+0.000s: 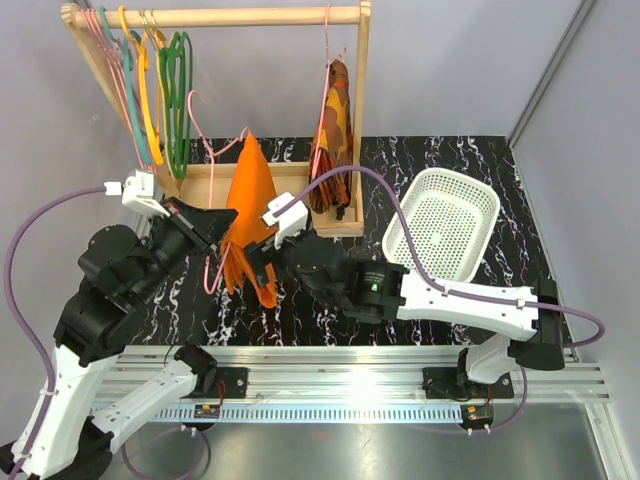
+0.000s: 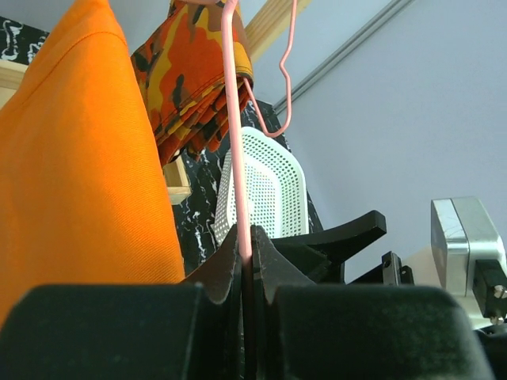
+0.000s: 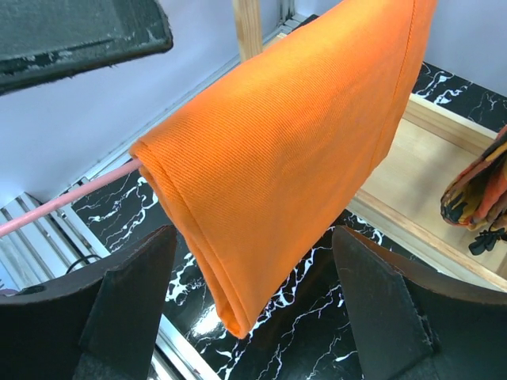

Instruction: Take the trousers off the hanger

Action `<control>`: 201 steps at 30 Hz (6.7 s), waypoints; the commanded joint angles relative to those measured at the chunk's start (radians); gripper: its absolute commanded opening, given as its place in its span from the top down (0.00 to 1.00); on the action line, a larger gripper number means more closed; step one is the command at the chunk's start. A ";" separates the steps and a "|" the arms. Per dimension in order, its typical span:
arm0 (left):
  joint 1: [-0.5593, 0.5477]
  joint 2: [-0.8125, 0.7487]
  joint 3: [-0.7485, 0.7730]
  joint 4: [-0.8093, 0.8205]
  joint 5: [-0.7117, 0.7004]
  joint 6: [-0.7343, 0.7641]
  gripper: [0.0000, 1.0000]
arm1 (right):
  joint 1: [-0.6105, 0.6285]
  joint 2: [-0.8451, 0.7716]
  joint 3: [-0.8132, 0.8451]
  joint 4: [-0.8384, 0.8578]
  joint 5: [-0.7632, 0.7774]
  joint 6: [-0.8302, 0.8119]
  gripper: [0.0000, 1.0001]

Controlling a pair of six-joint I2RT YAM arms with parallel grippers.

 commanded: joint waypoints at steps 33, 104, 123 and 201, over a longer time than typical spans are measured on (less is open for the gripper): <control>-0.004 0.029 0.189 0.229 -0.068 -0.065 1.00 | 0.003 0.139 0.111 0.138 0.099 -0.115 0.12; -0.004 0.064 0.291 0.142 0.035 -0.007 1.00 | -0.049 0.208 0.201 0.365 -0.096 -0.570 0.46; -0.004 0.066 0.268 0.008 -0.147 0.189 1.00 | -0.049 0.041 0.124 0.282 -0.167 -0.567 1.00; -0.004 -0.060 -0.048 -0.090 -0.273 0.286 1.00 | -0.442 -0.517 -0.041 -0.050 0.471 -0.694 1.00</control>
